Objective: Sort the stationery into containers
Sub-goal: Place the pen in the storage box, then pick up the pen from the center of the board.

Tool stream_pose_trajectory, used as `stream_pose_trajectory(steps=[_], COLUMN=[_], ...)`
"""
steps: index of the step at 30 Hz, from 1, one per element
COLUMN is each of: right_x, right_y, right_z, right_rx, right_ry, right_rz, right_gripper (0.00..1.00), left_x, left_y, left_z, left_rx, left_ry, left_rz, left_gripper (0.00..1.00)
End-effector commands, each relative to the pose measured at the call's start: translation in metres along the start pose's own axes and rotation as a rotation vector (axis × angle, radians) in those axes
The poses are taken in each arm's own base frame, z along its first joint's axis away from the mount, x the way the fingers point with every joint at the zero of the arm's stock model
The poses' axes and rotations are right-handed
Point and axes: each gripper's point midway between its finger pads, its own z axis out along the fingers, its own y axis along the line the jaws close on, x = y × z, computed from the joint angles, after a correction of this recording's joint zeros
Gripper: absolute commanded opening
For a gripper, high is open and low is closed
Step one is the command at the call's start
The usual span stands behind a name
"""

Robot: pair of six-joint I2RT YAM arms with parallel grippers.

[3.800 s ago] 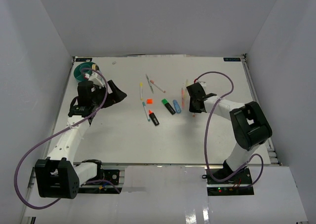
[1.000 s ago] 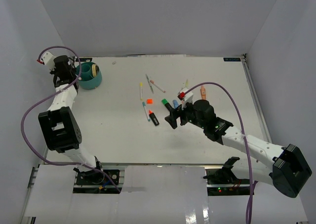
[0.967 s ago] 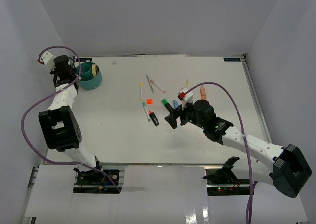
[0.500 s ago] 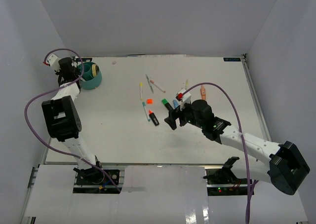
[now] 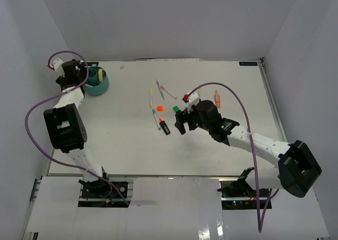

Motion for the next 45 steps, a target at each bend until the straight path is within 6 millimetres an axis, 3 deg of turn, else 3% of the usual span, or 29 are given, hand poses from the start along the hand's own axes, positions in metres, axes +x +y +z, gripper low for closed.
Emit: stream_pose_trajectory(steps=[1, 4, 5, 7, 9, 10, 11, 12, 13, 14, 15, 18, 20, 25, 27, 45], right_x=[-0.042, -0.057, -0.048, -0.054, -0.038, -0.052, -0.047, -0.036, -0.034, -0.042, -0.034, -0.012, -0.004, 0.017, 0.024, 0.045], right_y=[-0.005, -0.004, -0.001, 0.004, 0.011, 0.015, 0.022, 0.026, 0.030, 0.043, 0.049, 0.055, 0.057, 0.057, 0.058, 0.052], right_z=[0.005, 0.022, 0.026, 0.042, 0.057, 0.062, 0.065, 0.076, 0.081, 0.086, 0.095, 0.111, 0.119, 0.134, 0.138, 0.155], right_rx=[0.048, 0.049, 0.034, 0.015, -0.002, -0.002, 0.001, 0.006, 0.004, -0.008, 0.002, 0.022, 0.044, 0.077, 0.081, 0.133], right_ry=[-0.046, -0.019, 0.033, 0.063, 0.152, 0.136, 0.167, 0.208, 0.222, 0.216, 0.249, 0.321, 0.347, 0.401, 0.417, 0.447], right_rz=[-0.018, -0.003, 0.004, 0.008, 0.008, 0.004, -0.009, -0.011, -0.014, -0.024, -0.024, -0.007, 0.019, 0.064, 0.080, 0.077], right_gripper=[0.96, 0.99, 1.00, 0.95, 0.88, 0.87, 0.85, 0.84, 0.83, 0.81, 0.78, 0.73, 0.72, 0.61, 0.59, 0.46], left_x=[-0.060, -0.066, -0.060, -0.057, -0.033, -0.036, -0.013, -0.005, -0.009, -0.003, 0.009, 0.032, 0.041, 0.085, 0.092, 0.095], left_y=[-0.031, -0.036, -0.037, -0.039, -0.040, -0.044, -0.040, -0.038, -0.039, -0.036, -0.028, -0.013, -0.017, -0.020, -0.021, -0.022], left_z=[-0.047, -0.078, -0.086, -0.112, -0.133, -0.151, -0.161, -0.170, -0.188, -0.195, -0.208, -0.221, -0.236, -0.249, -0.252, -0.252], left_rx=[0.092, 0.120, 0.144, 0.179, 0.239, 0.285, 0.315, 0.335, 0.371, 0.383, 0.393, 0.379, 0.416, 0.451, 0.466, 0.462], left_ry=[-0.045, 0.005, 0.039, 0.084, 0.182, 0.187, 0.253, 0.277, 0.263, 0.270, 0.283, 0.289, 0.284, 0.340, 0.362, 0.374], left_rz=[-0.004, 0.010, 0.012, 0.016, 0.015, 0.013, 0.016, 0.014, 0.018, 0.024, 0.040, 0.069, 0.117, 0.254, 0.263, 0.252], left_gripper=[0.98, 0.98, 0.98, 0.98, 0.98, 0.98, 0.98, 0.98, 0.98, 0.98, 0.98, 0.98, 0.98, 0.98, 0.98, 0.98])
